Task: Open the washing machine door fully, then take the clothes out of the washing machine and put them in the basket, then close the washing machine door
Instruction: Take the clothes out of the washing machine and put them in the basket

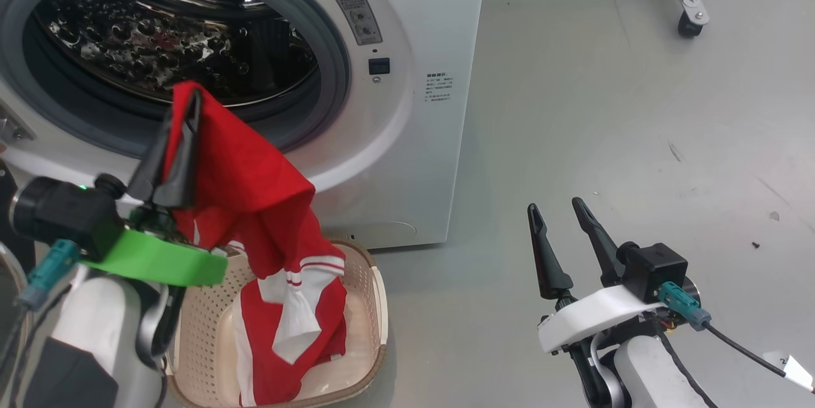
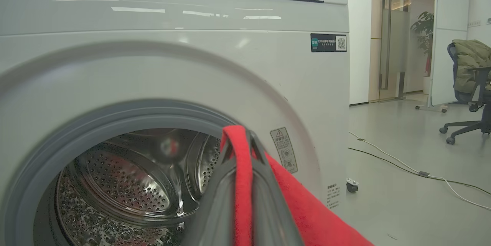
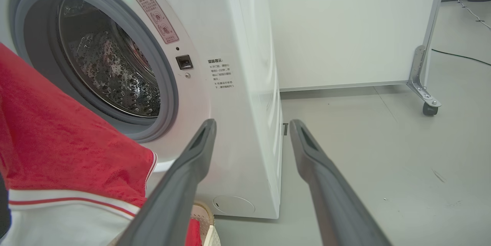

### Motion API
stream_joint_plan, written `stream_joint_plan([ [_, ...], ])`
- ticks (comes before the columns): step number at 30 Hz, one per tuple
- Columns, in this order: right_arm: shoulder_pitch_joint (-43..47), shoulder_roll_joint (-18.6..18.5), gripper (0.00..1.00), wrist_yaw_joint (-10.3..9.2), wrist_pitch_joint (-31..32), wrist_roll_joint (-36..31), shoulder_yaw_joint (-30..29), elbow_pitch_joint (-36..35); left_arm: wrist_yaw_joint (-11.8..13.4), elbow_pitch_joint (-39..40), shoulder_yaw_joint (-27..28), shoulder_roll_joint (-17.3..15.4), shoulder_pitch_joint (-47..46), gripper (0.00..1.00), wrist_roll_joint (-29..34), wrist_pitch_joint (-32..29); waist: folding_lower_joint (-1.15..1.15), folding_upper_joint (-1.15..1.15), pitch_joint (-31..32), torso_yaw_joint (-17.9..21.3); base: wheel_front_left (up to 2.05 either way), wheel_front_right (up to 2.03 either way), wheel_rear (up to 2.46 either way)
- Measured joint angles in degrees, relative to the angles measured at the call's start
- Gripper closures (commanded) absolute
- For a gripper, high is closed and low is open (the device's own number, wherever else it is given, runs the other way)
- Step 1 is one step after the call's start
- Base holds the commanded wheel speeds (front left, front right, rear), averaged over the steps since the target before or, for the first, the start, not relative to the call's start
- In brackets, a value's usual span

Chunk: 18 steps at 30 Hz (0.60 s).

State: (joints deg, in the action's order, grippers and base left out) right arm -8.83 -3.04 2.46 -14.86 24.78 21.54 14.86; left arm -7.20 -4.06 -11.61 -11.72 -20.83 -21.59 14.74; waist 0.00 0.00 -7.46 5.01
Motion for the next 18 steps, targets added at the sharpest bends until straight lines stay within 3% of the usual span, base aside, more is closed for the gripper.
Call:
stream_joint_plan([
  [18, -1.1, 0.0, 0.00, -0.12, 0.0, 0.1, 1.2, -1.8, 0.0, -6.6, -5.4, -3.2, 4.5, 1.00, 0.0, -1.2, 0.00, 0.00, -6.1, 1.1, 0.00, 0.00, 0.00],
])
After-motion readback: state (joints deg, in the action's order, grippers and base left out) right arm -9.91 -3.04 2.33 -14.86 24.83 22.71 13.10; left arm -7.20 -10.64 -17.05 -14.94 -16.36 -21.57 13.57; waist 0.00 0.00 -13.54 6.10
